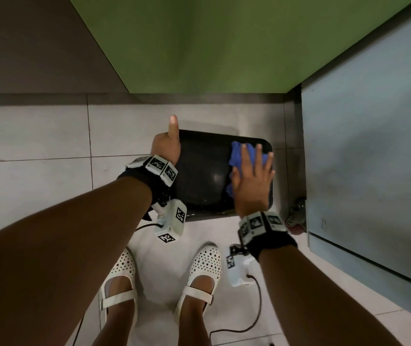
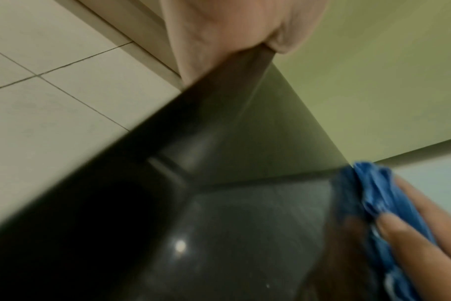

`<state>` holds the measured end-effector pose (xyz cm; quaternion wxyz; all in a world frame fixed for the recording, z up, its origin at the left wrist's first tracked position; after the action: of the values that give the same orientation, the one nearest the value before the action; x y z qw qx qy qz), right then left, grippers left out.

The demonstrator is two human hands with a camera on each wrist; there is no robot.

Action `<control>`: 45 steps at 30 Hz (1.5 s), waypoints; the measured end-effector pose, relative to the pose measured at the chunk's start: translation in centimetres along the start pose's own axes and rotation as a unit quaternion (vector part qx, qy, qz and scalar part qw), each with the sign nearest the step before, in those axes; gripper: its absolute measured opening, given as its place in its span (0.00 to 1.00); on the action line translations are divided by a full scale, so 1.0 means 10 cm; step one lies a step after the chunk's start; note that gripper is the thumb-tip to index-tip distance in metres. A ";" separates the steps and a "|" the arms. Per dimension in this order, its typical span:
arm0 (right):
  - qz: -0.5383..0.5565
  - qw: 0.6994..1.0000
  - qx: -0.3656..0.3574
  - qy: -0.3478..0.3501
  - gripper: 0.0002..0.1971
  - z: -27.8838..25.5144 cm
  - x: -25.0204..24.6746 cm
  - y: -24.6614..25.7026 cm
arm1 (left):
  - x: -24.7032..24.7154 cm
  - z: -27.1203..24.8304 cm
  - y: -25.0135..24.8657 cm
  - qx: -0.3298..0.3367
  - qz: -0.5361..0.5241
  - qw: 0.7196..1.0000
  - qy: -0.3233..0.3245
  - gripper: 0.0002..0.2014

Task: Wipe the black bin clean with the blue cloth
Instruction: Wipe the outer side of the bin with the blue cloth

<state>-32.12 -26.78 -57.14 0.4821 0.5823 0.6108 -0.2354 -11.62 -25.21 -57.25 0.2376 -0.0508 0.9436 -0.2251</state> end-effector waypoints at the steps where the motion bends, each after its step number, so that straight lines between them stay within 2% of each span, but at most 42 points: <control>1: 0.005 1.000 0.028 -0.008 0.28 0.00 -0.03 -0.18 | 0.00 0.00 0.01 0.001 -0.002 1.000 -0.001 0.33; 3: 0.073 0.990 0.118 -0.029 0.28 -0.01 -0.07 -0.47 | 0.00 0.00 0.03 0.006 -0.005 1.000 -0.007 0.33; 5: 0.141 0.962 0.223 -0.066 0.27 -0.04 -0.06 -0.57 | 0.00 0.01 0.05 0.008 -0.003 1.000 -0.012 0.33; 6: 0.144 0.954 0.252 -0.078 0.27 -0.06 -0.05 -0.54 | 0.01 0.00 0.05 0.006 -0.002 1.000 -0.010 0.33; 7: 0.127 0.957 0.250 -0.080 0.27 -0.06 -0.04 -0.44 | 0.01 0.00 0.05 0.006 -0.001 1.000 -0.007 0.33; 9: 0.083 0.980 0.169 -0.070 0.28 0.00 -0.02 -0.08 | 0.01 0.00 0.03 0.007 0.002 1.000 -0.005 0.33; 11: 0.068 0.996 0.048 -0.043 0.30 0.00 0.10 0.40 | 0.00 0.02 0.01 0.002 0.007 1.000 -0.006 0.33; 14: 0.039 0.989 -0.129 -0.052 0.28 -0.18 0.26 0.99 | 0.00 0.04 0.02 -0.003 0.016 1.000 -0.002 0.33; 16: -0.003 0.981 -0.190 -0.028 0.27 -0.26 0.34 1.06 | 0.01 0.02 0.04 -0.003 0.027 1.000 0.006 0.33; 18: -0.035 0.974 -0.224 -0.016 0.26 -0.27 0.33 0.89 | 0.00 0.02 0.03 0.001 0.035 0.999 0.009 0.33; 20: -0.024 0.981 -0.192 -0.024 0.27 -0.23 0.21 0.57 | -0.01 0.03 0.02 0.000 0.040 0.999 0.011 0.33; 22: 0.006 0.997 -0.079 -0.024 0.28 -0.19 0.12 0.15 | -0.01 0.04 0.01 0.004 0.036 0.999 0.016 0.32; 24: 0.029 0.999 0.024 -0.013 0.28 -0.20 0.09 -0.16 | 0.01 0.01 0.02 0.010 0.032 0.999 0.019 0.31; 26: 0.029 0.998 0.060 -0.011 0.28 -0.21 0.08 -0.21 | 0.01 0.02 0.03 0.011 0.040 0.999 0.026 0.32; 28: 0.027 0.997 0.076 -0.010 0.28 -0.19 0.08 -0.18 | 0.03 0.02 0.09 -0.017 0.004 0.997 0.081 0.39; 30: 0.040 0.995 0.090 -0.010 0.28 -0.17 0.08 -0.16 | 0.12 0.00 0.29 -0.068 -0.079 0.980 0.168 0.50; 33: 0.056 0.993 0.101 -0.016 0.29 -0.13 0.05 -0.15 | 0.22 -0.16 0.75 -0.099 -0.077 0.971 0.204 0.50; 35: 0.068 0.992 0.106 -0.023 0.29 -0.13 0.05 -0.13 | 0.24 -0.33 0.94 -0.096 -0.030 0.974 0.202 0.50; 38: 0.072 0.991 0.107 -0.034 0.29 -0.13 0.02 -0.11 | 0.19 -0.44 0.91 -0.067 0.008 0.984 0.162 0.37; 43: 0.081 0.989 0.116 -0.045 0.28 -0.07 -0.07 -0.03 | 0.08 -0.48 0.72 -0.044 0.023 0.994 0.103 0.32; 45: 0.089 0.991 0.089 -0.046 0.27 -0.01 -0.10 0.13 | 0.06 -0.48 0.65 -0.043 0.017 0.994 0.098 0.32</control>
<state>-31.09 -26.90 -55.85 0.4754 0.6631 0.5105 -0.2716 -14.36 -17.63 -56.63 0.1448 -0.0227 0.9719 -0.1842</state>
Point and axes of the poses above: each hand's wrist, its own z-axis towards the middle knuckle, its own x-axis out of the palm, y = z × x, the point moved 7 cm from there along z, towards the middle knuckle, and after that the axes turned 7 degrees about -x, right-handed, at the moved point
